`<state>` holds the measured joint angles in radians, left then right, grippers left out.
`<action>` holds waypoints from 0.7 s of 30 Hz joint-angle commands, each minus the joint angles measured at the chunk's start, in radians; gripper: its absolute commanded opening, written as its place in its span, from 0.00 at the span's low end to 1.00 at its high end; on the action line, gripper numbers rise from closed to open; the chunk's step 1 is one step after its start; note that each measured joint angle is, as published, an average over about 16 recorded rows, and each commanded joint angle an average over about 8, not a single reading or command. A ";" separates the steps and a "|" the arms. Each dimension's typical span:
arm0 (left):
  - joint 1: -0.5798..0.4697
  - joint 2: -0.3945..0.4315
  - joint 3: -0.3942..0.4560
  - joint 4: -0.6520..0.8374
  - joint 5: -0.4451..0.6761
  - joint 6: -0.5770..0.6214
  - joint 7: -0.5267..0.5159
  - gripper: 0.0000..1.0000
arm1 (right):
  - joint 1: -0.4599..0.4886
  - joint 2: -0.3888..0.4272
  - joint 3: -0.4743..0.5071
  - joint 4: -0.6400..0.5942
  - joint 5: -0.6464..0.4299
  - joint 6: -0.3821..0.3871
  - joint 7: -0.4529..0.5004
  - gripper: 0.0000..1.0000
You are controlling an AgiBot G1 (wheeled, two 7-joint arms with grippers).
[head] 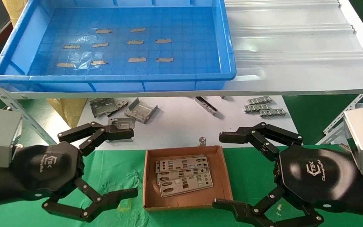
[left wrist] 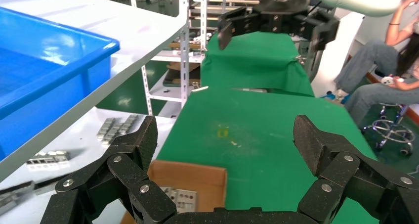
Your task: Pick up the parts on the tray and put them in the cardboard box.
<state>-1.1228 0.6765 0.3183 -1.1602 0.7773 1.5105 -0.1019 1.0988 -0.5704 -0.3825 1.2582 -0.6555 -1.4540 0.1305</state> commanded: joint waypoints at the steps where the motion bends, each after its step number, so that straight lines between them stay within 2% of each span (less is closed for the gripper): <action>1: 0.014 -0.019 -0.011 -0.035 -0.013 -0.004 -0.024 1.00 | 0.000 0.000 0.000 0.000 0.000 0.000 0.000 1.00; 10: 0.058 -0.079 -0.047 -0.151 -0.058 -0.017 -0.098 1.00 | 0.000 0.000 0.000 0.000 0.000 0.000 0.000 1.00; 21: 0.057 -0.076 -0.046 -0.144 -0.056 -0.019 -0.093 1.00 | 0.000 0.000 0.000 0.000 0.000 0.000 0.000 1.00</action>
<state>-1.0654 0.5998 0.2722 -1.3054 0.7205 1.4918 -0.1958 1.0985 -0.5702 -0.3825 1.2579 -0.6551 -1.4537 0.1304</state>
